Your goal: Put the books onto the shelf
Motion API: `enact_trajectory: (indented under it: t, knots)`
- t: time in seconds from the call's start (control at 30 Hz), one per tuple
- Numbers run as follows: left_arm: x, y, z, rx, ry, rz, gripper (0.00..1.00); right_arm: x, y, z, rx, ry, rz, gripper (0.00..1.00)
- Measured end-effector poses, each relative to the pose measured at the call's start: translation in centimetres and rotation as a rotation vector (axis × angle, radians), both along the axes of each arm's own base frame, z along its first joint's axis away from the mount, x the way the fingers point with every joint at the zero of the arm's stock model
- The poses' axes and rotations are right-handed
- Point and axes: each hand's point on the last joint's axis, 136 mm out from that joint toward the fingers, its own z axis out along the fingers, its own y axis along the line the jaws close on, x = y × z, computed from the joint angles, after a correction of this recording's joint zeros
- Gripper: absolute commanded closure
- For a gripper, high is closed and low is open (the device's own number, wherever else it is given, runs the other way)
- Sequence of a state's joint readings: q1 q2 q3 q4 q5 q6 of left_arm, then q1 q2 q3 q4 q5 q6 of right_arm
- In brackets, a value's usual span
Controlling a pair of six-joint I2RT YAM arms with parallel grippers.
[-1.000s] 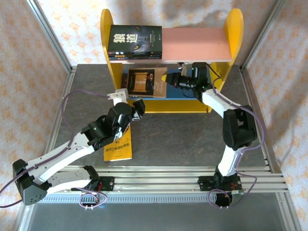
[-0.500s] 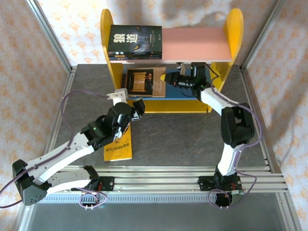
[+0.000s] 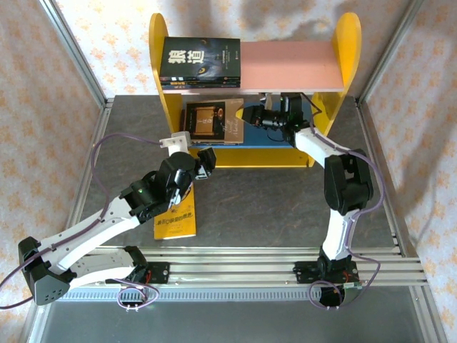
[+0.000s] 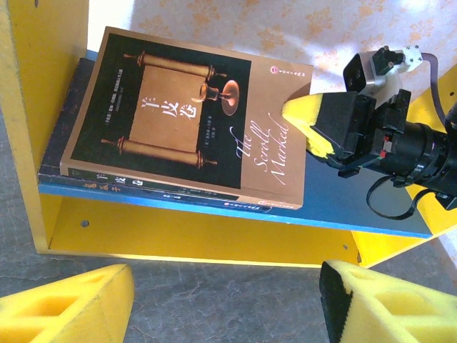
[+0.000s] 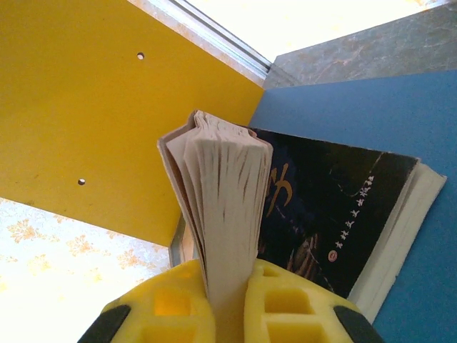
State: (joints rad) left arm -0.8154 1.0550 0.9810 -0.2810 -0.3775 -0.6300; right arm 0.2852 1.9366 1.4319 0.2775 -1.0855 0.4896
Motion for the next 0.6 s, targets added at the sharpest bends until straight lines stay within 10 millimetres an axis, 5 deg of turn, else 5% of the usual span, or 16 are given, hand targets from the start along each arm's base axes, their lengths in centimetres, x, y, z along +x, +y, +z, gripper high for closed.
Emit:
enact_trajectory:
  t: [0.3,0.6]
  knots:
    - [0.1,0.1,0.0,-0.001,0.001,0.004,0.31,0.5,1.1,-0.9,-0.004,0.014,0.018,1.00]
    - [0.1,0.1,0.0,0.000,0.001,0.003,0.31,0.6,2.0,0.4,-0.013,-0.010,0.040,0.99]
